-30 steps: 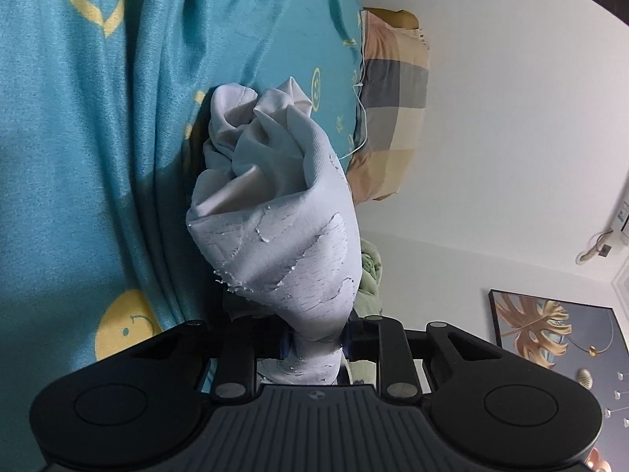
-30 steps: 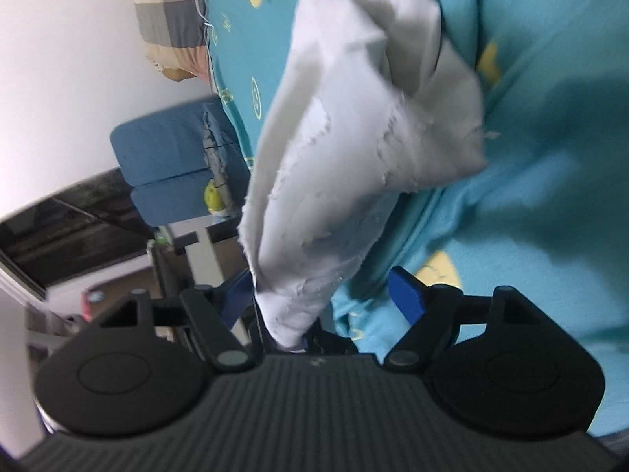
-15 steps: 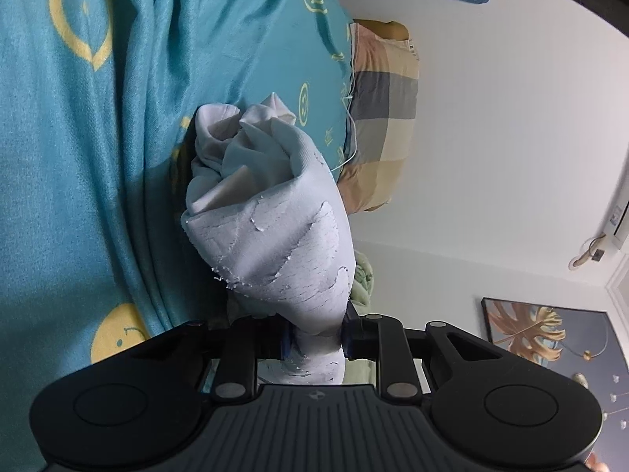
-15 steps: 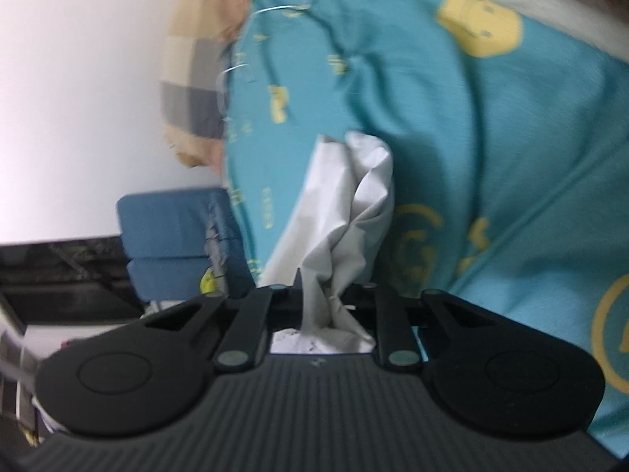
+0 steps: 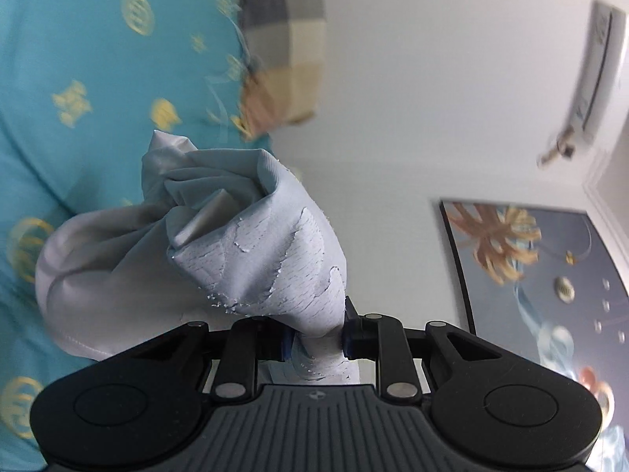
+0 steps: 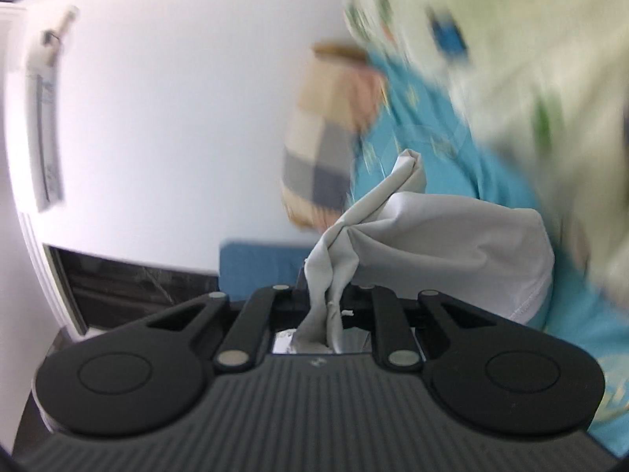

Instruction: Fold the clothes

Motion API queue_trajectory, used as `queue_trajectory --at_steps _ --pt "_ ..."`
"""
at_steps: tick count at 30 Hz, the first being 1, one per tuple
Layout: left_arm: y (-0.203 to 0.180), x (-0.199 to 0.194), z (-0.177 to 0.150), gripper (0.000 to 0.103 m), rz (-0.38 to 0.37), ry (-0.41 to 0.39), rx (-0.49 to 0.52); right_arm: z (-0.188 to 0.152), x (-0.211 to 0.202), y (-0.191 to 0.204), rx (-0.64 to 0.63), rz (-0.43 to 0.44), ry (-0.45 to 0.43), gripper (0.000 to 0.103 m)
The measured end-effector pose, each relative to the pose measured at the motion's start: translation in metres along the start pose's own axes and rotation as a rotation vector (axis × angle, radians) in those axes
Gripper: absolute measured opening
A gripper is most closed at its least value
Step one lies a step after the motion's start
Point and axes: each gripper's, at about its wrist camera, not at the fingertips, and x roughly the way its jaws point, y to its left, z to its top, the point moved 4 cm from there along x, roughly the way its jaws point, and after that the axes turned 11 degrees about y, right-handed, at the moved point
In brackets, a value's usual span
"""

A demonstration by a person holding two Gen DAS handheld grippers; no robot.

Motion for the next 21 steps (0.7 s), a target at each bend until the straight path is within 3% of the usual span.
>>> queue_trajectory --at_steps 4,8,10,12,15,19,21 --pt "-0.06 0.085 -0.039 0.024 -0.039 0.111 0.081 0.072 -0.066 0.042 -0.098 -0.003 -0.136 0.015" --pt "-0.092 0.181 -0.08 0.024 -0.083 0.208 0.184 0.129 -0.131 0.063 -0.222 -0.037 -0.261 0.015" --pt "-0.087 0.219 -0.109 0.024 -0.087 0.245 0.245 0.146 -0.158 0.059 -0.287 -0.087 -0.294 0.015" --pt "-0.062 0.24 -0.131 0.024 -0.048 0.301 0.243 0.153 -0.183 0.039 -0.315 -0.163 -0.297 0.015" --pt "-0.017 0.265 -0.161 0.024 0.029 0.392 0.215 0.152 -0.208 -0.012 -0.251 -0.283 -0.253 0.015" --pt "0.04 0.263 -0.199 0.024 0.189 0.493 0.213 0.133 -0.221 -0.079 -0.129 -0.421 -0.162 0.015" --pt "0.049 0.254 -0.209 0.024 0.251 0.523 0.249 0.116 -0.227 -0.099 -0.084 -0.432 -0.139 0.015"
